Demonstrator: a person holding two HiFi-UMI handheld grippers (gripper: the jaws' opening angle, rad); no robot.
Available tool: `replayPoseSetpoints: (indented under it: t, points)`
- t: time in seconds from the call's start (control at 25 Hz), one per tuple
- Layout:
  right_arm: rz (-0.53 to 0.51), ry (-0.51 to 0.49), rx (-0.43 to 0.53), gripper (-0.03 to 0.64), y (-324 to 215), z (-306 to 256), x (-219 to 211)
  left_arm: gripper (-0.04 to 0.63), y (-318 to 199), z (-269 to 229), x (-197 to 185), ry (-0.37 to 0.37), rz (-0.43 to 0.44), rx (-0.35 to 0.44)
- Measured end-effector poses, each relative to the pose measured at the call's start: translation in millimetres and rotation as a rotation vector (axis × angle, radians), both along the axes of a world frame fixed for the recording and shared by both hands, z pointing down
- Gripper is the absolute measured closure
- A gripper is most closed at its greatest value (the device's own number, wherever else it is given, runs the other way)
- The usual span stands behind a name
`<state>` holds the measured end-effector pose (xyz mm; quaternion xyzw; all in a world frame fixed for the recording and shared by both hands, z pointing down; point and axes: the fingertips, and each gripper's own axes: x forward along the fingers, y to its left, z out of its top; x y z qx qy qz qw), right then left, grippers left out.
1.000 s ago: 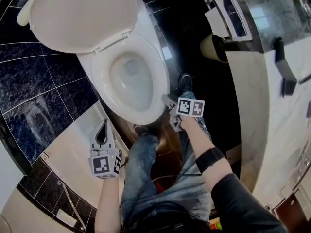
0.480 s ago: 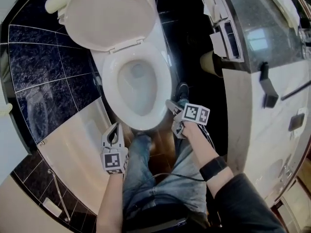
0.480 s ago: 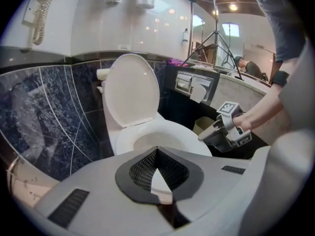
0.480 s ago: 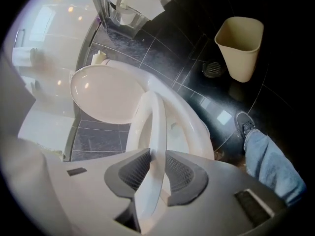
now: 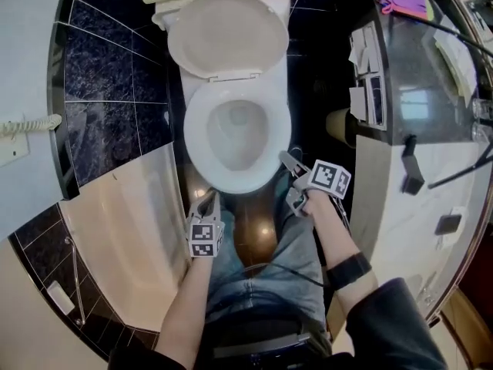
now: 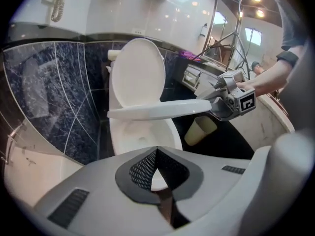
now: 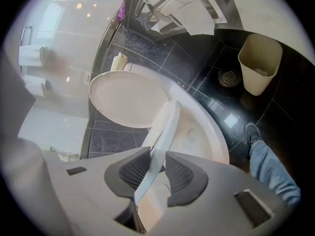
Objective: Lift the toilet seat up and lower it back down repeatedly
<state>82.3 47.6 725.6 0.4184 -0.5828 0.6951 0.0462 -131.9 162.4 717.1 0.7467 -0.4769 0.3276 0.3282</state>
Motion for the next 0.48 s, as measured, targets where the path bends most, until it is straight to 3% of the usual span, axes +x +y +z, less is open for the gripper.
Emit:
replayPoseSetpoints:
  t: [0.12, 0.32, 0.48]
  points:
    - [-0.011, 0.0, 0.001, 0.497, -8, -9, -4, 0.597, -34, -18, 22, 0.06, -0.018, 0.032]
    - [-0.028, 0.0, -0.006, 0.495, -19, -23, -4, 0.597, -66, -38, 23, 0.077, -0.103, 0.075]
    - [-0.016, -0.002, 0.002, 0.494, -36, -39, -4, 0.597, -90, -57, 22, 0.087, -0.117, 0.105]
